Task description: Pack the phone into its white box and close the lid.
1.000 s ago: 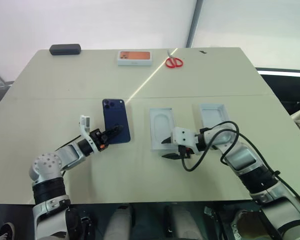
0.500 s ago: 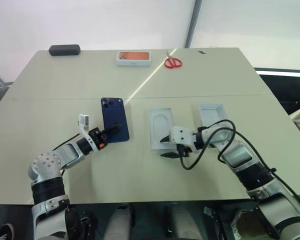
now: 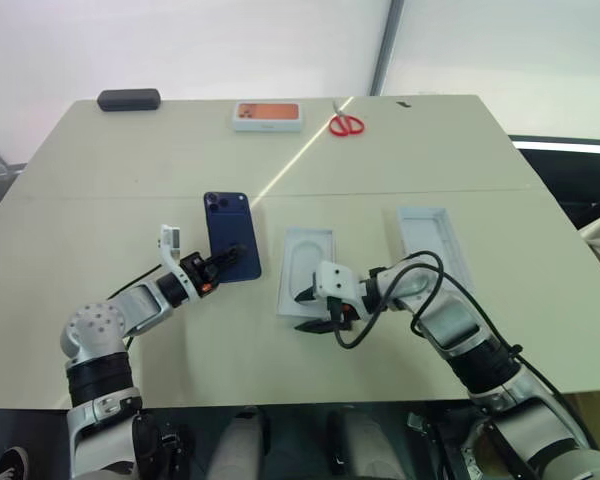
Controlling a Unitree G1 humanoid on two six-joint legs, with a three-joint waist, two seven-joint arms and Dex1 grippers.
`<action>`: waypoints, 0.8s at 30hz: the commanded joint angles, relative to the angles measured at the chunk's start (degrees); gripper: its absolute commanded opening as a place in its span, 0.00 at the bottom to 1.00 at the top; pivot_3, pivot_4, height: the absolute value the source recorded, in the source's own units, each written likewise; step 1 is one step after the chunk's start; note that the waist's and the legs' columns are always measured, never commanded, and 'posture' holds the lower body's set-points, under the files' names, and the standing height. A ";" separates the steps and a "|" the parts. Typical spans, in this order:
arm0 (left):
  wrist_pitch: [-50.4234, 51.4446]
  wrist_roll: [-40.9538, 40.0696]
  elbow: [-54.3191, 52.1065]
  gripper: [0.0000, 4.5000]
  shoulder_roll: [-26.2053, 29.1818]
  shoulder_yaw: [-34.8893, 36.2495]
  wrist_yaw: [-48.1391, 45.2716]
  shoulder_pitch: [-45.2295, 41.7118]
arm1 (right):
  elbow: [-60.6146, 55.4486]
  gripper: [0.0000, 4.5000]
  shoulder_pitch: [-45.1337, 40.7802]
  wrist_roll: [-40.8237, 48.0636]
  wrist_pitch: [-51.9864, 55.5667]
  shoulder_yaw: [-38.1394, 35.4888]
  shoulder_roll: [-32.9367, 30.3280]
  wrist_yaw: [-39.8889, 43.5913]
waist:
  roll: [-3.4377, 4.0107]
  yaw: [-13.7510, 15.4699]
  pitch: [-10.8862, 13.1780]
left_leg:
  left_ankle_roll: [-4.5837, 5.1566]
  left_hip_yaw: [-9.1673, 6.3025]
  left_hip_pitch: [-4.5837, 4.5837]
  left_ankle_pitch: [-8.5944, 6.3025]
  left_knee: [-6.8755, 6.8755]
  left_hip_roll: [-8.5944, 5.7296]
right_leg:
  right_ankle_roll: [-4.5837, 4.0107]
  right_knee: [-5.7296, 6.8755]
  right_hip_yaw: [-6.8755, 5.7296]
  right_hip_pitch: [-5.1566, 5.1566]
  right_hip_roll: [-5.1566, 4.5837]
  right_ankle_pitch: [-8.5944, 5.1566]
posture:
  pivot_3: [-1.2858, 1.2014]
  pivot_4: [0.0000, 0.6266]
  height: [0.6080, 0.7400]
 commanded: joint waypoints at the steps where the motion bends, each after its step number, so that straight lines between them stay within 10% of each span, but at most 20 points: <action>1: 0.39 -3.87 -3.76 0.00 0.13 -0.32 -1.24 -1.26 | -2.62 0.61 0.01 0.14 -1.03 0.88 -0.38 0.30 | 0.00 0.01 0.00 | 0.00 0.00 0.00 0.00 0.00 -0.01 | 0.00 0.00 0.00 0.00 -0.01 0.00 | 0.52 0.24 1.00; 24: 1.79 -6.91 -5.71 0.00 -0.19 -3.83 -0.45 0.82 | -1.03 0.61 -1.13 2.79 -9.07 -2.12 -2.86 2.33 | -0.01 0.05 0.00 | 0.00 0.00 -0.01 0.00 0.00 0.00 | 0.00 0.00 0.00 0.01 0.01 0.00 | 0.52 0.24 1.00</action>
